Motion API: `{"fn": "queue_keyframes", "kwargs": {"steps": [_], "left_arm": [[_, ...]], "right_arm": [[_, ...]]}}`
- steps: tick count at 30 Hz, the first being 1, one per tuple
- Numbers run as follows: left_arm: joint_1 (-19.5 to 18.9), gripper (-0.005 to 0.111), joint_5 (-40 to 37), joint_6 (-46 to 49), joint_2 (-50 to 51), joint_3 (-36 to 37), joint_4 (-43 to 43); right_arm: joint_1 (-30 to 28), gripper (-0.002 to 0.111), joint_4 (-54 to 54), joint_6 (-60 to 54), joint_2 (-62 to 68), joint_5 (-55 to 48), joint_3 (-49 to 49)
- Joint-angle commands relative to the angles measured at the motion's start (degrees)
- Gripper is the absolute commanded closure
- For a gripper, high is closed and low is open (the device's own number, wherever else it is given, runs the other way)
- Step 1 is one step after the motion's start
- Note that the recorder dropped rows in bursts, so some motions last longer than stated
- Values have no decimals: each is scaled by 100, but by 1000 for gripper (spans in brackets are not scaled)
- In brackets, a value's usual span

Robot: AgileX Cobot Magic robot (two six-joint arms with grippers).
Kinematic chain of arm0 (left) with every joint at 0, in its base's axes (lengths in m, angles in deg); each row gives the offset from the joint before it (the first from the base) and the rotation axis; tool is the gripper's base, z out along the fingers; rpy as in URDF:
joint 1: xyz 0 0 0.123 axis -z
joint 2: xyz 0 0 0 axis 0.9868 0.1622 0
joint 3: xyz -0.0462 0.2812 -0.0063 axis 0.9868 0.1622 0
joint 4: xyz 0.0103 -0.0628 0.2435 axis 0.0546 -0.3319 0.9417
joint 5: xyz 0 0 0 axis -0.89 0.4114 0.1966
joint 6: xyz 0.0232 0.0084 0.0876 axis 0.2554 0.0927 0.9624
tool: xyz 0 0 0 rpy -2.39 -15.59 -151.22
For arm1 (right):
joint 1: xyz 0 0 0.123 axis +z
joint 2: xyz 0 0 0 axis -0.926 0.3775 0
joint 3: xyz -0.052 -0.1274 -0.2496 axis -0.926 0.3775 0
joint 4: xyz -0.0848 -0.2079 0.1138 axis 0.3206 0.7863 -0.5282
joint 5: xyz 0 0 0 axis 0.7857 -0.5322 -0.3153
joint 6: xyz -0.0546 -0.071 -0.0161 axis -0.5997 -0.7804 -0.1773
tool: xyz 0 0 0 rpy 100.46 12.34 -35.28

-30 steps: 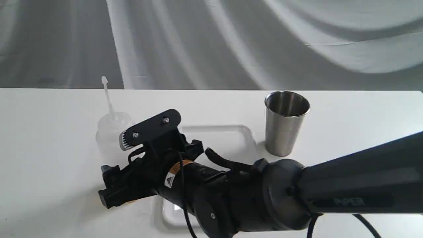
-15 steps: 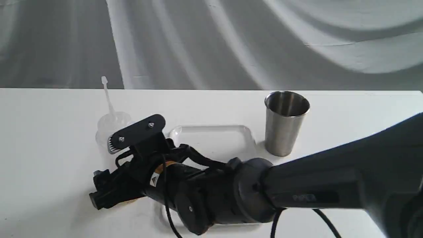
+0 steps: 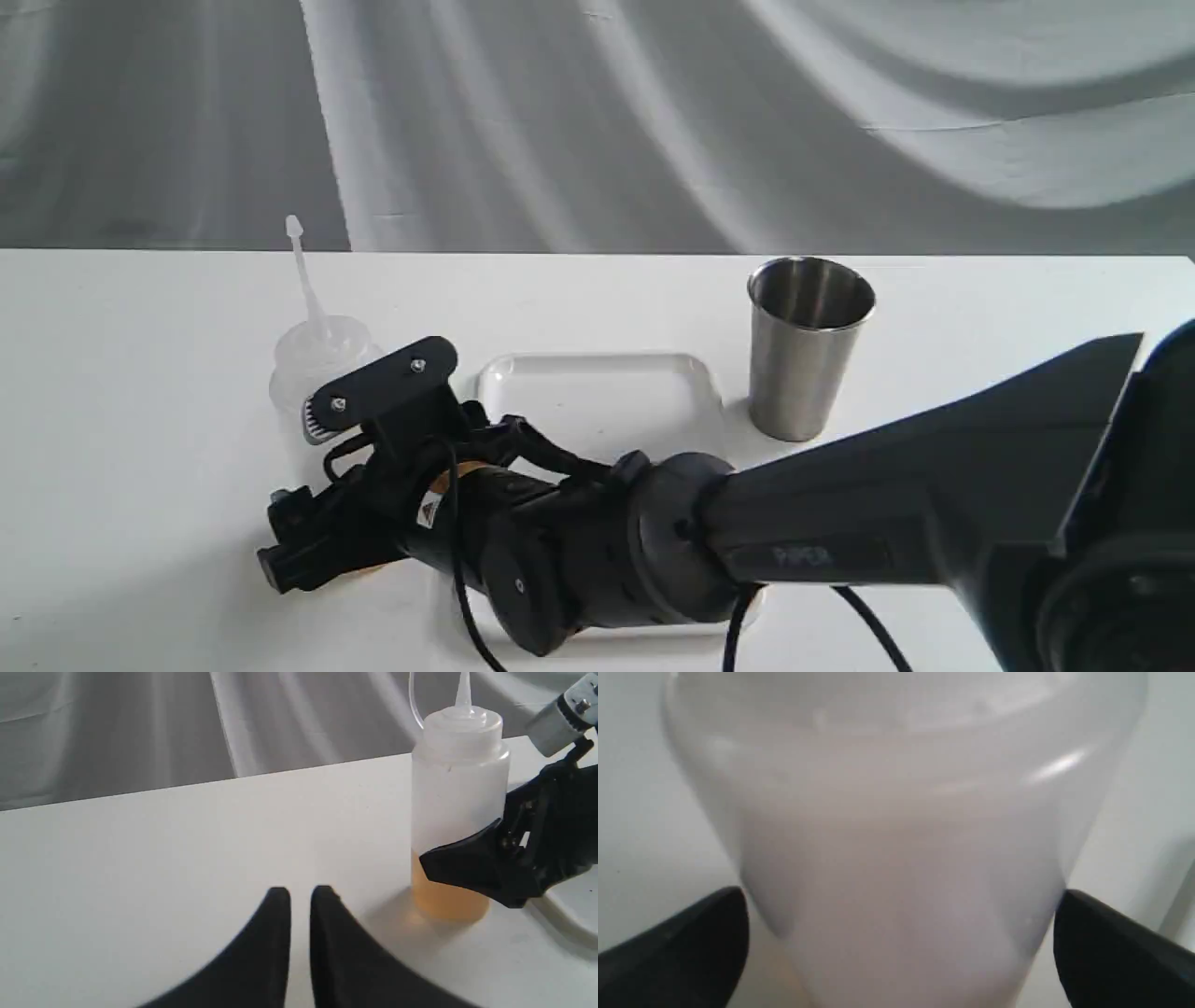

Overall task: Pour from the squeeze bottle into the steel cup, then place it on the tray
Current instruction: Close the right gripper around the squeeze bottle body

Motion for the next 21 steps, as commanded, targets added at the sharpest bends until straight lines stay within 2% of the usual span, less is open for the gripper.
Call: {"fn": "queue_keyframes", "kwargs": {"steps": [1,21], "left_arm": [[18,98,37,-10,-29,25,3],[18,98,37,-10,-29,25,3]], "right_arm": [[-65,21,-5,-37,-8,84,-36],[-111,23,-33,-37,84,383,-36]]}}
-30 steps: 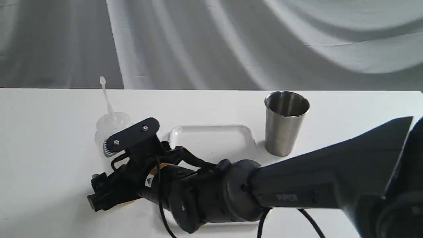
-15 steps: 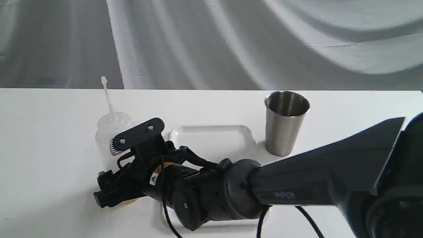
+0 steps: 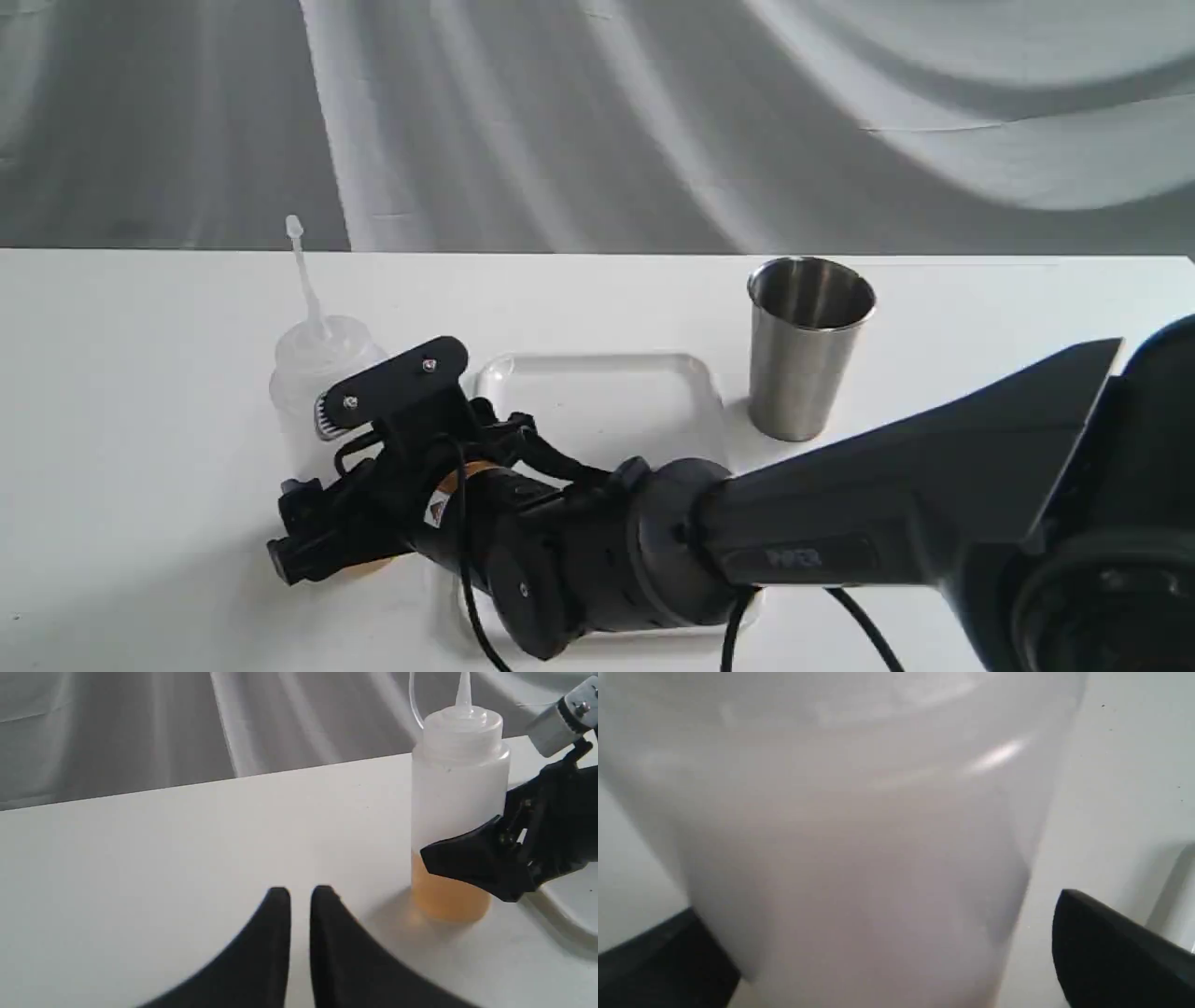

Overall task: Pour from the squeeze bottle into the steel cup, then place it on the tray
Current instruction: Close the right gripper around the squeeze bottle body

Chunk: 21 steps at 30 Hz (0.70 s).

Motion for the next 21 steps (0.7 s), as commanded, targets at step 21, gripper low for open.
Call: {"fn": "queue_keyframes", "kwargs": {"steps": [21], "left_arm": [[18,98,37,-10,-29,25,3]], "right_arm": [[-128,26,-70,-77,241,-495,-827]]}}
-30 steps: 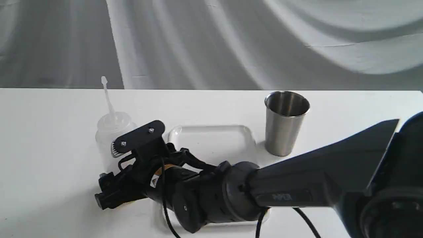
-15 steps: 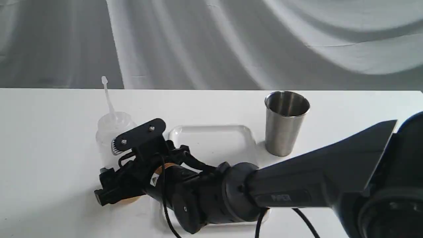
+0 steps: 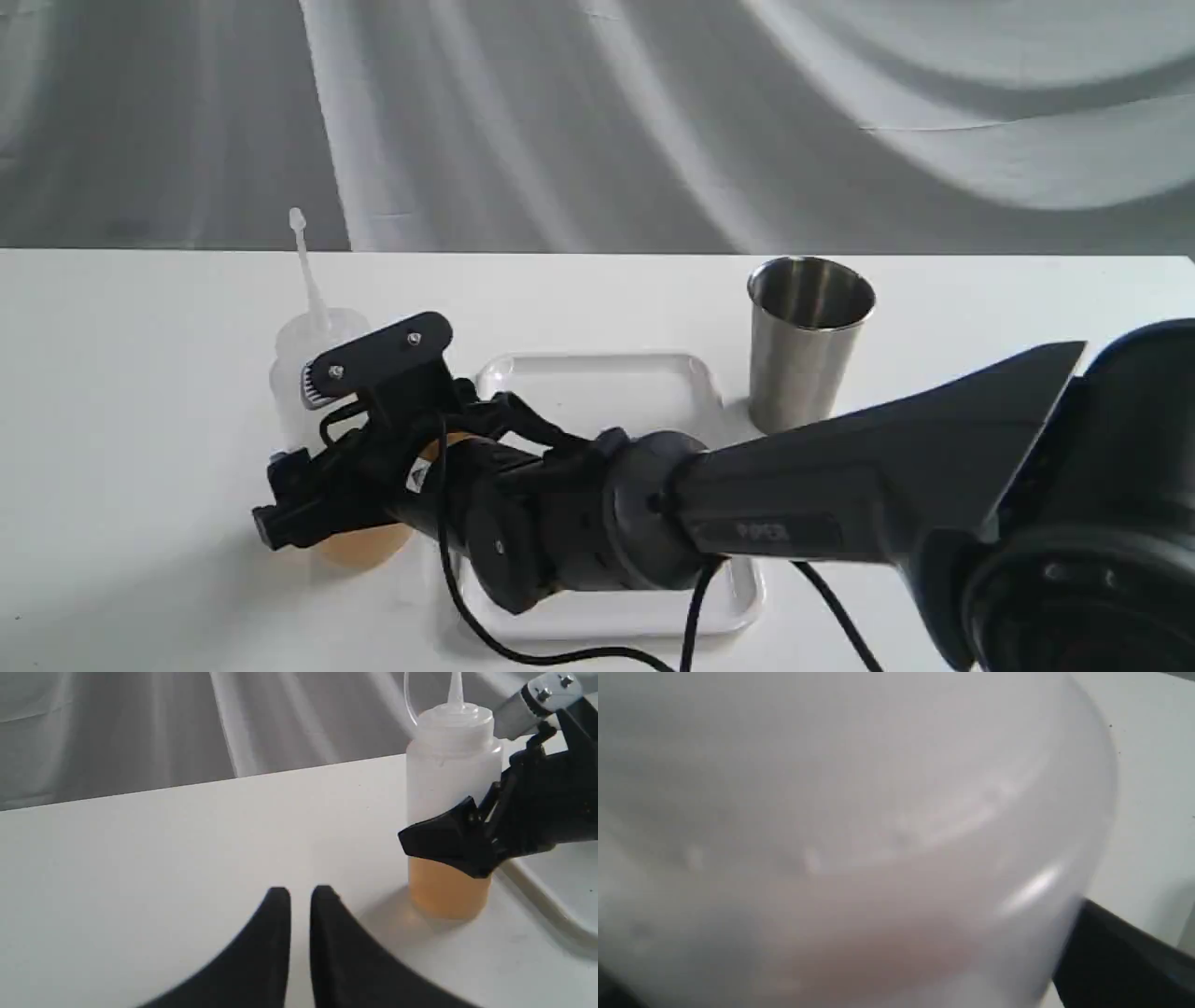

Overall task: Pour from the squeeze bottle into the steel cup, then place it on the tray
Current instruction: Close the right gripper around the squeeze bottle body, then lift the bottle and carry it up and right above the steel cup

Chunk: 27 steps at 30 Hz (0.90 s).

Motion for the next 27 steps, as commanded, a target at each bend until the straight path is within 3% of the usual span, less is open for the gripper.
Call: {"fn": "queue_keyframes", "kwargs": {"steps": [1,10,20,27], "left_arm": [[18,98,37,-10,-29,25,3],[18,98,37,-10,-29,25,3],[18,98,37,-10,-29,25,3],[18,98,37,-10,-29,25,3]], "right_arm": [[-51,26,-6,-55,-14,-83,-110],[-51,28,-6,-55,-3,-400,-110],[-51,57,322,-55,-332,-810,-110],[-234,58,869,-55,-952,-1512,-110]]}}
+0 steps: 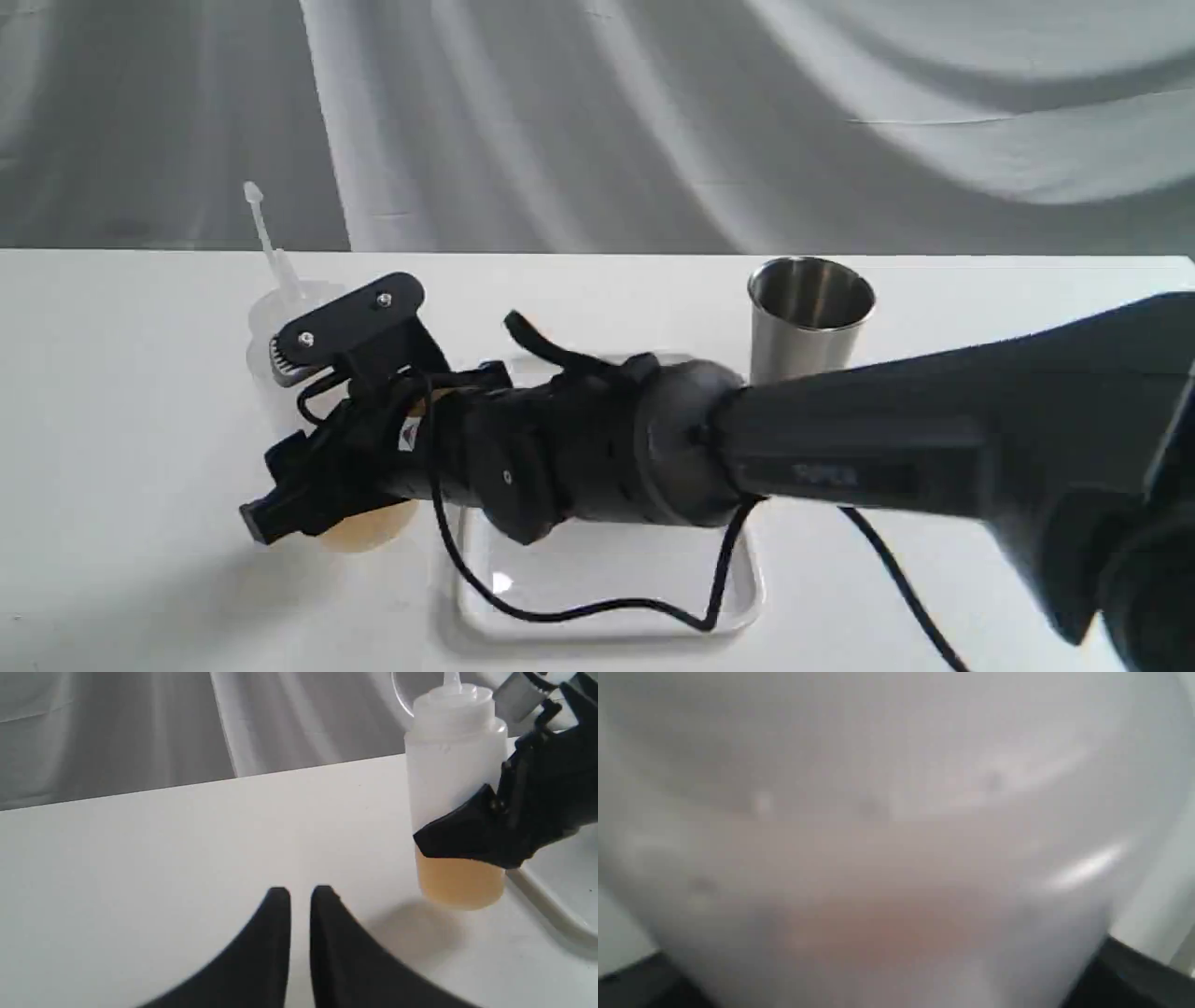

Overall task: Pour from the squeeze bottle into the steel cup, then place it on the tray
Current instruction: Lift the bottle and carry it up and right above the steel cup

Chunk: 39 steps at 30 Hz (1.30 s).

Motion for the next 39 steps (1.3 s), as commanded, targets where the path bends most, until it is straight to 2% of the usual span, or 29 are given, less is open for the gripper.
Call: {"fn": "queue_keyframes", "kwargs": {"steps": [1,10,17,24,31,39], "left_arm": [[18,98,37,-10,-29,25,3],[18,98,37,-10,-29,25,3],[18,98,37,-10,-29,25,3],[18,98,37,-10,-29,25,3],[18,98,37,-10,-29,25,3],[18,98,37,-10,-29,25,3]], "right_arm": [[-183,58,394,-8,-468,-173,-31],[-714,58,2127,1351,-1584,-1332,-31],[-1380,58,3901,2581,-2389,-2591,-31],[-2018,58,4983,3188,-3074,-3467,-31],[-2696,58,5601,3261,-3625,-3498,672],[-3087,59,6872,3654,-3771,-3406,1751]]}}
